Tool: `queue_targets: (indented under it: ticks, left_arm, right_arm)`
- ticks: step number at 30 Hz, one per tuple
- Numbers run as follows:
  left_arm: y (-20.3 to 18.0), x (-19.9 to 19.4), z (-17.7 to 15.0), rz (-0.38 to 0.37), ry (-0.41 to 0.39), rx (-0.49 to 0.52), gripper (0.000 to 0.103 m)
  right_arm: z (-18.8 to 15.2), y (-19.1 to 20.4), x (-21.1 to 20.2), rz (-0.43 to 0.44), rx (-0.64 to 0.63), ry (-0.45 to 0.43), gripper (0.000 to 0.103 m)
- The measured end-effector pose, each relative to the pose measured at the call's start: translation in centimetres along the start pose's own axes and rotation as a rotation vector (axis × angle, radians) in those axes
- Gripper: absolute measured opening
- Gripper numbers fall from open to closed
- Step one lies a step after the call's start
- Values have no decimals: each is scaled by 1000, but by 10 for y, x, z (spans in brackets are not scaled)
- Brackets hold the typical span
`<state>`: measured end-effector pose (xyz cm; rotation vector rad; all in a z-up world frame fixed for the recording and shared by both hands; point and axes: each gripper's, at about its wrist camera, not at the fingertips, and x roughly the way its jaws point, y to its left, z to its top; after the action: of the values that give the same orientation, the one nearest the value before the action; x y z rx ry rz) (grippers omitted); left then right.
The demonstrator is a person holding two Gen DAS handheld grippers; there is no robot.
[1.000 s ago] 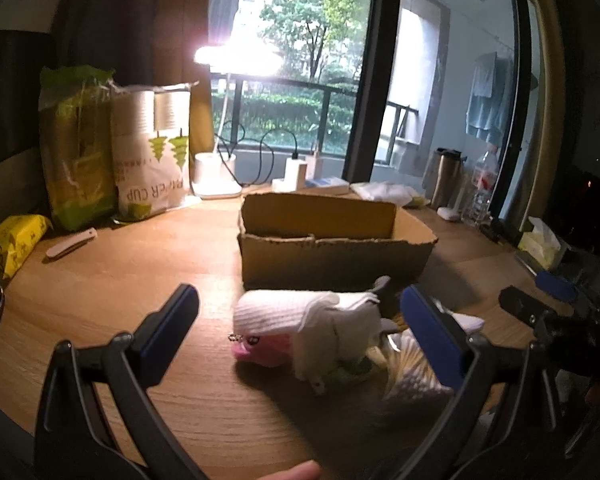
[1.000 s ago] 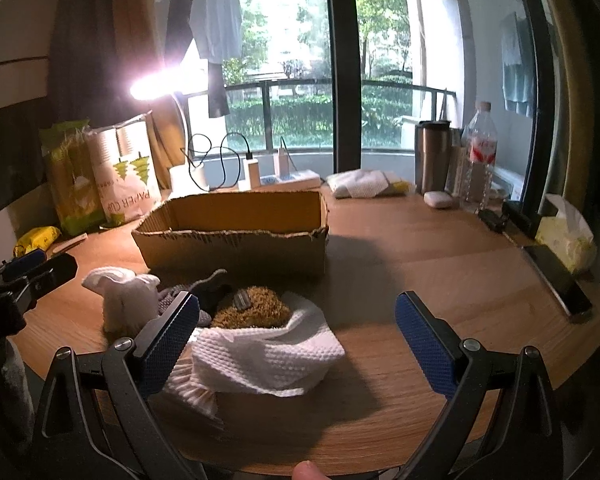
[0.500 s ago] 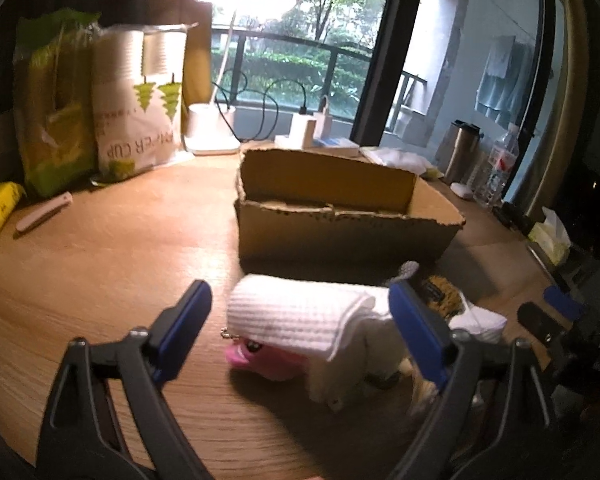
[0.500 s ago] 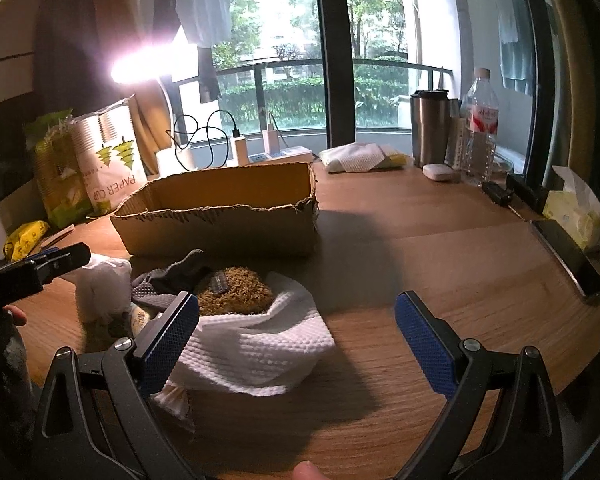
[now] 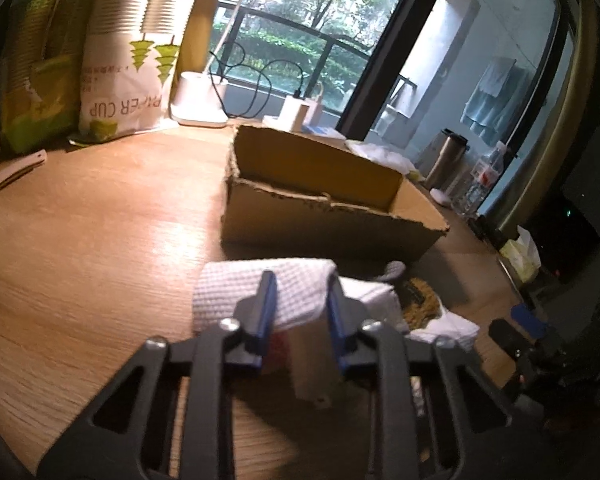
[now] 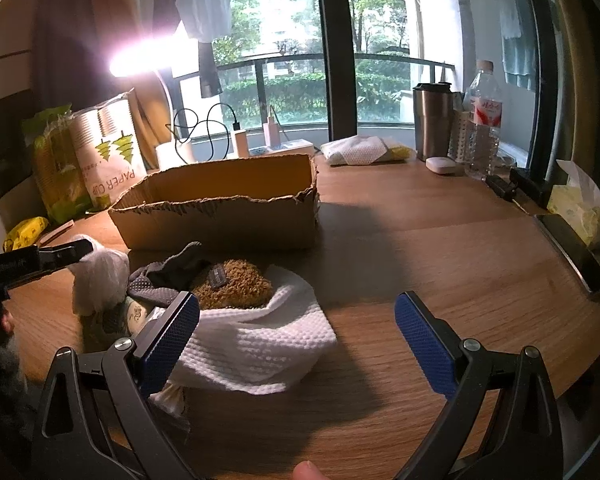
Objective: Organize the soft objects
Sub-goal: 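Lower both tools onto the white waffle towel and close them on it, then lift the white towel off the pile with both tools, spreading it apart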
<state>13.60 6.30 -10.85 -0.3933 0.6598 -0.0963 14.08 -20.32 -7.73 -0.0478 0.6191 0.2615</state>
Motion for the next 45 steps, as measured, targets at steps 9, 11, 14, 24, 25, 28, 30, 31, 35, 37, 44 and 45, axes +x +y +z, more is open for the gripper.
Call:
queue_targets:
  ticks: [9,11,14,24,25,28,30,31,35,37,44,45]
  left_arm:
    - [16,-13,6,-20,-21,-22,9]
    - [19,-18,9,-35,-34,-28,9]
    - [20,-27,14,-55,-65,-28,9]
    - [21,-46,24,-74,-120,-13,9]
    - [21,-48,24,-76,-125,-11,9]
    - [19,-53,26,-80,-137,-3,9]
    - [17,-55,27,-86,-143,3,9]
    - [15,-57,28,-88,-146,7,9]
    - [10,-62,32,-84,-154,25,9]
    - [8,-65,35,-83,-160,28,9]
    - [2,-75,49,-89,-183,39,9]
    - [1,-76,52,-90,-186,42,9]
  right_arm:
    - [-6,6,14,33,-11,57,98]
    - [-7,7,18,50,-11,74,95]
    - [-7,7,23,68,-9,97,91]
    - [-16,15,44,125,10,194,70]
    - [-16,14,44,136,15,198,63]
    - [-15,14,48,140,9,216,35]
    - [-17,14,53,148,9,244,20]
    - [-16,14,52,146,7,241,14]
    - [-11,15,47,163,4,228,9]
    - [-5,15,41,162,2,207,9]
    - [20,11,18,149,-2,125,9]
    - [25,10,14,147,-2,113,9]
